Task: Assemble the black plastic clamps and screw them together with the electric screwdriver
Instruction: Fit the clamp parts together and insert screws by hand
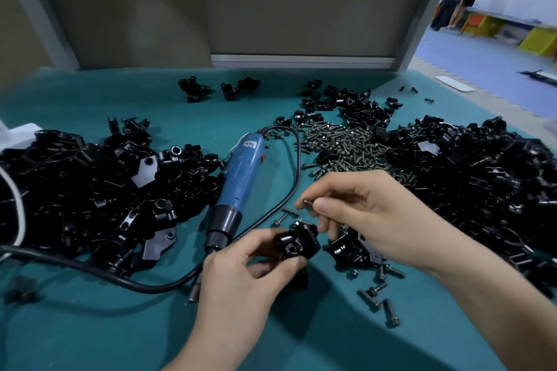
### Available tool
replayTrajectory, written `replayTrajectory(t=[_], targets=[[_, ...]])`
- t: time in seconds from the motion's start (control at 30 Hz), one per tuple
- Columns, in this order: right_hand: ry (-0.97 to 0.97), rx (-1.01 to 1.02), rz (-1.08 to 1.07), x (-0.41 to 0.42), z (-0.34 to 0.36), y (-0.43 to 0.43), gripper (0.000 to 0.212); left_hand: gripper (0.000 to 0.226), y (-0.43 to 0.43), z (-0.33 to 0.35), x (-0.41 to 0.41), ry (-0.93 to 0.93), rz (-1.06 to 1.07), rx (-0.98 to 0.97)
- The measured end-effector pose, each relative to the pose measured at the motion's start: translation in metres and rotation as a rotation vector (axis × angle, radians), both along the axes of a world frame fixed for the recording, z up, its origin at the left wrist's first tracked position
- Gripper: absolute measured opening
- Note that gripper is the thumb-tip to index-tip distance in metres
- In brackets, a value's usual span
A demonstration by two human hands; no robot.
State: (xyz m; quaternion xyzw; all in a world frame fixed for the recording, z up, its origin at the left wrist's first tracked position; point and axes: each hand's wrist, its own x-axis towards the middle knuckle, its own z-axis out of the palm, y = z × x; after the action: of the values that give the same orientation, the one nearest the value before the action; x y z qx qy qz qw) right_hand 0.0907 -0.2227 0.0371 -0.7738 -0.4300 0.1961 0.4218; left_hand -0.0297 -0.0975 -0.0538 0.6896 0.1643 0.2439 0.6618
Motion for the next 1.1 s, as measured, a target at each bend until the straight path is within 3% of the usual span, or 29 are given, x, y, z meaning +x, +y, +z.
replayTrajectory(t=[0.23, 0.47, 0.6, 0.73, 0.83, 0.9, 1.0, 1.1], targets=[[0.138, 0.119, -0.003, -0.002, -0.006, 0.002, 0.007, 0.035, 0.0, 0.0, 0.002, -0.014, -0.004, -0.03], [0.073, 0.137, 0.018, -0.004, -0.013, 0.004, 0.028, 0.038, 0.002, -0.002, 0.001, 0.001, -0.004, 0.004], [-0.061, 0.11, -0.196, 0.01, -0.024, 0.005, 0.016, 0.041, 0.001, 0.0, 0.0, 0.01, 0.017, 0.005], [0.006, 0.082, -0.36, 0.033, -0.025, -0.003, 0.022, 0.042, 0.0, 0.0, -0.001, 0.025, 0.017, -0.014], [-0.169, 0.041, -0.579, 0.07, -0.012, -0.019, 0.026, 0.041, 0.001, 0.0, -0.001, 0.017, 0.017, -0.01], [-0.33, -0.077, -0.681, 0.099, -0.002, -0.025, 0.021, 0.04, 0.001, -0.002, 0.0, 0.022, 0.012, -0.011], [-0.438, -0.447, -0.6, 0.129, 0.001, -0.022, 0.02, 0.037, 0.001, -0.003, 0.0, 0.019, 0.007, -0.009], [-0.322, -0.713, -0.386, 0.135, -0.009, -0.016, 0.054, 0.036, 0.002, -0.005, 0.001, 0.019, 0.013, -0.016]])
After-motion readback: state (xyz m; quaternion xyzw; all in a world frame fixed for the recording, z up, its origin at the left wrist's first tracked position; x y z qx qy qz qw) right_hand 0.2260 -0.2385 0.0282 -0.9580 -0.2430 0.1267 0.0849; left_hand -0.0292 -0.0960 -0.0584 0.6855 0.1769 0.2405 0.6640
